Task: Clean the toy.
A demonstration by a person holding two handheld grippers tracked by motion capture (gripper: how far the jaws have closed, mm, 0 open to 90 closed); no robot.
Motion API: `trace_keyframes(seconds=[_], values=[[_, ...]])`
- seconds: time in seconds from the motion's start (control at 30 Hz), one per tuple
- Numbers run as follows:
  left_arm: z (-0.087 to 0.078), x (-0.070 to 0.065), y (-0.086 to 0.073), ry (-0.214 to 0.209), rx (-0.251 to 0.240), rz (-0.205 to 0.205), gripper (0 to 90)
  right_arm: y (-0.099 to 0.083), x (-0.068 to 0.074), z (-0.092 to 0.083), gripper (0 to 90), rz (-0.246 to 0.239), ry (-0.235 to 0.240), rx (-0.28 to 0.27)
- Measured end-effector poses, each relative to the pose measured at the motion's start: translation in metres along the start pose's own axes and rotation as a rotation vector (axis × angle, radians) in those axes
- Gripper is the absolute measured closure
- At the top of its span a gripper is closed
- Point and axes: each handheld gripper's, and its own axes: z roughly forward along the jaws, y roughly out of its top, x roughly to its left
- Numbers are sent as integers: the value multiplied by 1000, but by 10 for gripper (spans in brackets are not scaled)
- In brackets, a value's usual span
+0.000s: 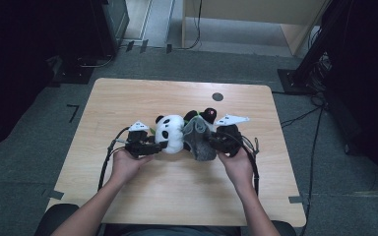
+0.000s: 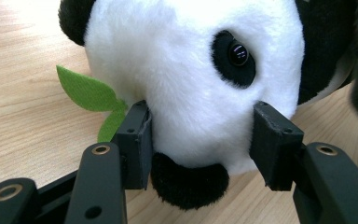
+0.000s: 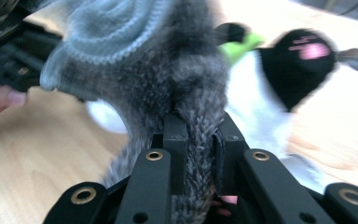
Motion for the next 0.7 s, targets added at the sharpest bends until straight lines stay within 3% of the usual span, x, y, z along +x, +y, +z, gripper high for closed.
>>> trace_keyframes(seconds=[0.07,0.2,0.33,0.5,0.63,0.67,0.7], values=[[0,-1,0,2,-2,-2,461,0,-10,-9,796,41,-2,-22],[0,0,0,-1,-4,-6,460,0,-19,-18,801,64,-27,-43],[0,0,-1,-3,-13,-18,461,6,-17,-31,805,88,33,-90],[0,-1,0,0,-18,-24,464,20,12,-40,805,18,110,-119],[0,-1,1,3,-20,-28,469,25,34,-35,805,-26,152,-109],[0,-1,1,3,-21,-30,472,26,46,-27,804,-47,174,-94],[0,-1,1,4,-20,-28,475,26,49,-23,805,-56,181,-90]])
